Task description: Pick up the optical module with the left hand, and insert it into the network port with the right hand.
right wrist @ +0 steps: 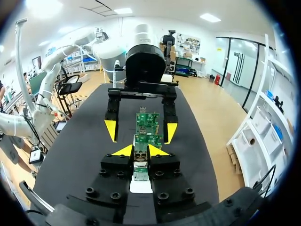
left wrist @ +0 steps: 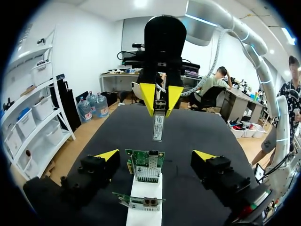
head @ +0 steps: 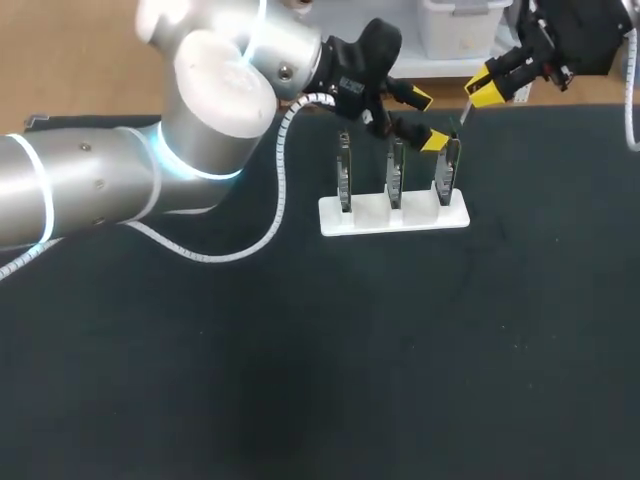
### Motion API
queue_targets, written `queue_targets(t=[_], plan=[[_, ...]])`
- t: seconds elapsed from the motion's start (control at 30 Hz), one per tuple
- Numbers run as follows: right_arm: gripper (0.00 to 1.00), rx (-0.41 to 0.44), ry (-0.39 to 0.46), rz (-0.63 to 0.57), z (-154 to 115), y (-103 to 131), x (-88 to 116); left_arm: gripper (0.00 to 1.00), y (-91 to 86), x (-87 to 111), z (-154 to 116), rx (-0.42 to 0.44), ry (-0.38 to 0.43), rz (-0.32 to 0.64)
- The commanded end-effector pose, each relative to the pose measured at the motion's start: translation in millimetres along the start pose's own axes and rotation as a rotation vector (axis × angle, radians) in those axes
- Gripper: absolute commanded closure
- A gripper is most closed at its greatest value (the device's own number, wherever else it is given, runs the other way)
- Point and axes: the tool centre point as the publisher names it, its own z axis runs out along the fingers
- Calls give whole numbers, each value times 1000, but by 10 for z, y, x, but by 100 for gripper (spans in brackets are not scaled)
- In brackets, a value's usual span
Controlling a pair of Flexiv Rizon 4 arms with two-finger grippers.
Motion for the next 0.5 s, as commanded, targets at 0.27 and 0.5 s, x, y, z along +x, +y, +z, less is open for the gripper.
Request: queue_targets(t=[0.27, 0.5], plan=[[100, -1, 1, -5, 0, 17, 2, 0, -40, -16, 24, 1, 12, -5], [100, -2, 4, -10, 14, 27, -14, 0, -101, -2, 29, -6, 6, -11]])
